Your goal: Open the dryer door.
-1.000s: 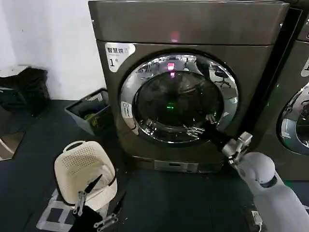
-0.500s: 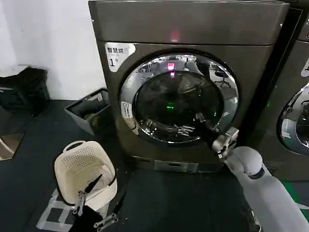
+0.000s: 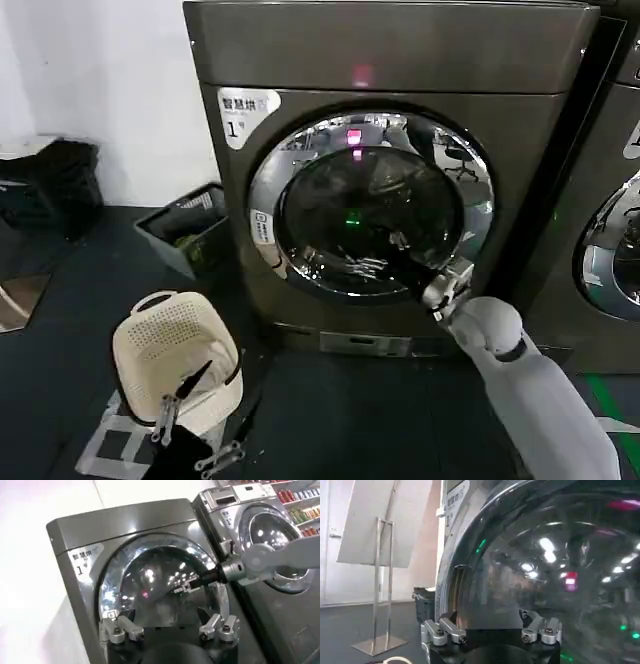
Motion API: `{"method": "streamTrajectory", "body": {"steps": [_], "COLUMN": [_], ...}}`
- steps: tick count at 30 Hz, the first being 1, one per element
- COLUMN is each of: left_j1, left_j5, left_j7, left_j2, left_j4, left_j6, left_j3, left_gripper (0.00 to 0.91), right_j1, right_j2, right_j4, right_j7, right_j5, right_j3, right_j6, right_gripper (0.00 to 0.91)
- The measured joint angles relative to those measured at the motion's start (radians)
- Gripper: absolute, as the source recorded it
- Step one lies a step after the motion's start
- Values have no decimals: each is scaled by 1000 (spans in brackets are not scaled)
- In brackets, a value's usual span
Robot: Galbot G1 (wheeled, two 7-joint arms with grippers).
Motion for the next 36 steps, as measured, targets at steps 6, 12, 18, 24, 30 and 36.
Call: {"method": "streamTrajectory", "body": {"steps": [6, 12, 18, 24, 30, 36], "left_j1": [-1, -1, -3, -5, -6, -6], "left_j5": [1, 0, 0, 1, 2, 2], "left_j7": [0, 0, 0, 0, 0, 0], "left_j2": [-1, -2, -4, -5, -7, -7], "left_j4": [1, 1, 1, 3, 5, 8], "left_j6": [0, 1, 1, 2, 2, 2], "left_j3": [0, -1, -1, 0, 0, 0], "left_gripper": [907, 907, 907, 907, 907, 907], "right_j1": [20, 41, 65, 89, 105, 117], "right_j2": [12, 22, 29, 41, 58, 76], "right_j4": [-17, -28, -38, -53, -67, -82], "right_j7": [1, 12, 16, 26, 39, 41], "right_j5": [-7, -9, -9, -11, -18, -27], "right_j3": [-23, -48, -75, -96, -123, -144], "right_j6": [-3, -3, -4, -9, -16, -16], "right_gripper": [907, 907, 907, 907, 907, 907]}}
